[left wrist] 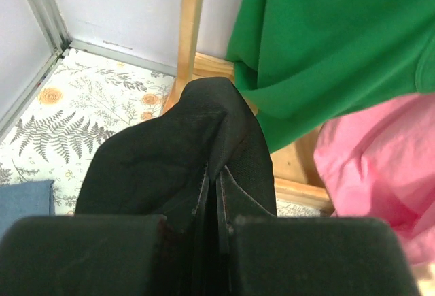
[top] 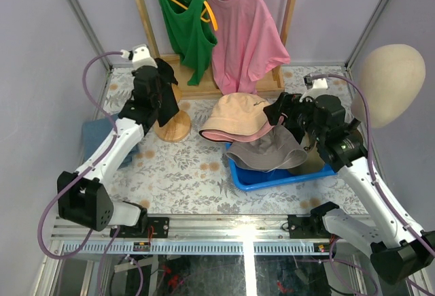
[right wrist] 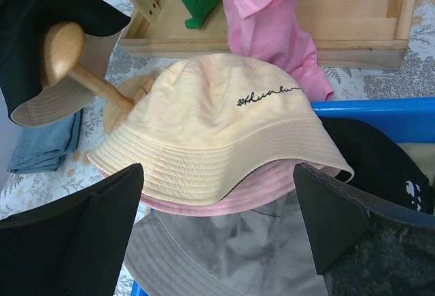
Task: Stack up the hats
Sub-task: Place the hat on the hat stand.
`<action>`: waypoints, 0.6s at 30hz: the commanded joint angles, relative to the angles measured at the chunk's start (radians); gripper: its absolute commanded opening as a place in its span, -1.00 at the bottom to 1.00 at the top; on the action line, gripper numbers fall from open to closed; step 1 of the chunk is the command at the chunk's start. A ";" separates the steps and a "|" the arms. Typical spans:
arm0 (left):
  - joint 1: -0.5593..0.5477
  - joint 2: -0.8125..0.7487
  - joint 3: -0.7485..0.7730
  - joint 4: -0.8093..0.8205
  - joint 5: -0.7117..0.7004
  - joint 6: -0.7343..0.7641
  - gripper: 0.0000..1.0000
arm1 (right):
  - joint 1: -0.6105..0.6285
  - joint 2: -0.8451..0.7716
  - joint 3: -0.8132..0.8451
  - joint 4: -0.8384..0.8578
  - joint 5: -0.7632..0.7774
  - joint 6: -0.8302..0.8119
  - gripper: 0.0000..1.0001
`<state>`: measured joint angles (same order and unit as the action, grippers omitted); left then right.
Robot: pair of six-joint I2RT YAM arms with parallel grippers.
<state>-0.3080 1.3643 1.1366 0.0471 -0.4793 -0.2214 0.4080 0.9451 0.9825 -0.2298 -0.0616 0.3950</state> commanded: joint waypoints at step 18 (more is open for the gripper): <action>0.047 -0.064 0.159 -0.103 0.217 -0.340 -1.00 | 0.008 0.068 -0.020 0.220 -0.183 0.075 1.00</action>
<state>-0.2653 1.3300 1.2690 -0.0704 -0.3119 -0.4808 0.4080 0.9989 0.9447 -0.1043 -0.1738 0.4416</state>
